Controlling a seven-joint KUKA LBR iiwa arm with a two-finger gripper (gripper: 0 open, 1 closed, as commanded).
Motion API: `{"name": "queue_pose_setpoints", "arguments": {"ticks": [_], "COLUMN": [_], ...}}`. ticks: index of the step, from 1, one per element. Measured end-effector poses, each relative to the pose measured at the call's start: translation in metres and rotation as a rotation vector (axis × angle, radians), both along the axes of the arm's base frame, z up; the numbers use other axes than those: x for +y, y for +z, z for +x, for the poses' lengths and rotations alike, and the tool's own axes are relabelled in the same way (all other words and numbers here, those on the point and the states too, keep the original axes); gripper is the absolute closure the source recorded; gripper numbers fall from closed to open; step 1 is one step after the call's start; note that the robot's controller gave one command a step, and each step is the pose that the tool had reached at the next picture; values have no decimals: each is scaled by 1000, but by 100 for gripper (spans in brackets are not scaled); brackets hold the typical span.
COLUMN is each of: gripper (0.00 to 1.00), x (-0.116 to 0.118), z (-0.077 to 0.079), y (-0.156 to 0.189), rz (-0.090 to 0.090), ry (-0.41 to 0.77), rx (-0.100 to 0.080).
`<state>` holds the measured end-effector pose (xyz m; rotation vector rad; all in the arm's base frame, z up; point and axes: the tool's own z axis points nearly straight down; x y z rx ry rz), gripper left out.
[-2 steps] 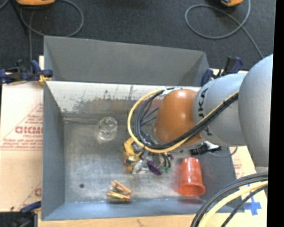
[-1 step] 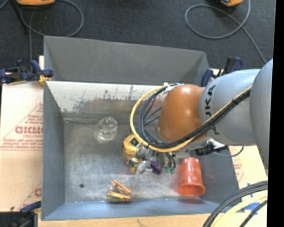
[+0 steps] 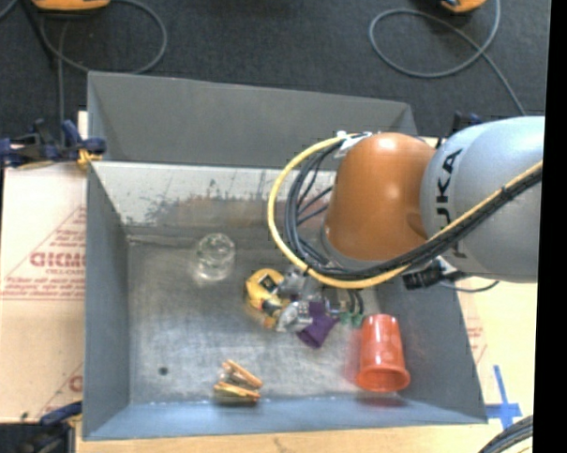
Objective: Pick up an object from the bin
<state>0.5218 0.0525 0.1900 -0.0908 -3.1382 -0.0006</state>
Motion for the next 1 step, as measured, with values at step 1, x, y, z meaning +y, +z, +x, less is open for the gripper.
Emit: {"name": "queue_pose_setpoints", "arguments": {"ticks": [1], "gripper": [100], "x": [-10], "z": [-4], "y": [60], "rz": [0], "ry": [-57], "rx": [-1]}}
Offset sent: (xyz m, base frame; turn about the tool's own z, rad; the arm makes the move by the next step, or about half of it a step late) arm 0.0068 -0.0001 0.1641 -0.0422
